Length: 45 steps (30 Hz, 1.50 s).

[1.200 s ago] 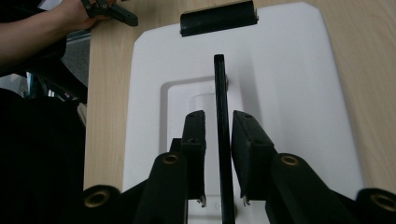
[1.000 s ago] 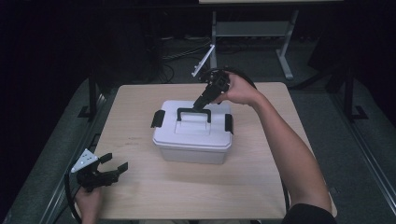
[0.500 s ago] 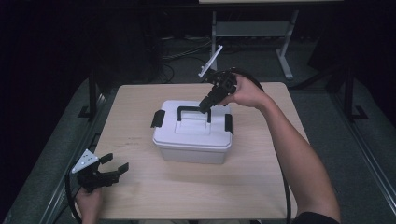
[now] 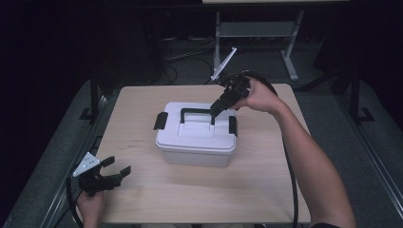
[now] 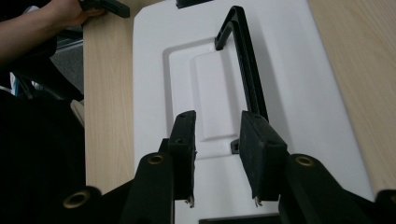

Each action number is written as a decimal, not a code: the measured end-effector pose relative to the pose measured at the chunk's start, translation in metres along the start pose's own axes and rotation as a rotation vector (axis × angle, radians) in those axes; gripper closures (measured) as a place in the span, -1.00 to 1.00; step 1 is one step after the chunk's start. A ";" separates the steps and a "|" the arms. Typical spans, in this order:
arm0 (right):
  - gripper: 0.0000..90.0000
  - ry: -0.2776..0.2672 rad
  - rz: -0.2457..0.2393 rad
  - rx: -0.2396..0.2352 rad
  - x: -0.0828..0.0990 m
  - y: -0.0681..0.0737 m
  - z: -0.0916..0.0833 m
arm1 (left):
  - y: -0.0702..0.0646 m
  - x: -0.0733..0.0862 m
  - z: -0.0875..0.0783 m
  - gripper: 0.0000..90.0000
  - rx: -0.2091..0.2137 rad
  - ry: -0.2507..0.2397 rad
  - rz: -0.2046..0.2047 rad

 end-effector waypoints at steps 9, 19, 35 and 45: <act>0.36 -0.017 0.024 0.015 0.014 -0.004 -0.008 | 0.001 0.001 -0.001 -0.65 -0.003 0.000 -0.002; 0.25 -0.031 0.046 0.025 0.025 -0.006 -0.014 | 0.000 0.001 0.000 -0.65 -0.002 0.000 -0.001; 0.13 -0.043 0.072 0.024 0.035 -0.010 -0.019 | 0.002 0.001 -0.001 -0.65 -0.003 -0.004 -0.006; 0.09 -0.060 0.095 0.028 0.046 -0.015 -0.024 | 0.001 0.001 -0.001 -0.65 0.000 0.000 -0.005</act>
Point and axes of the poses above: each handheld gripper's, and its own axes: z roughly forward along the jaws, x roughly out of its underside, y roughly to its left, the point moved 8 cm from there along z, roughly forward along the jaws, and after that the axes turned 15 degrees about z, right-handed, at the moved point
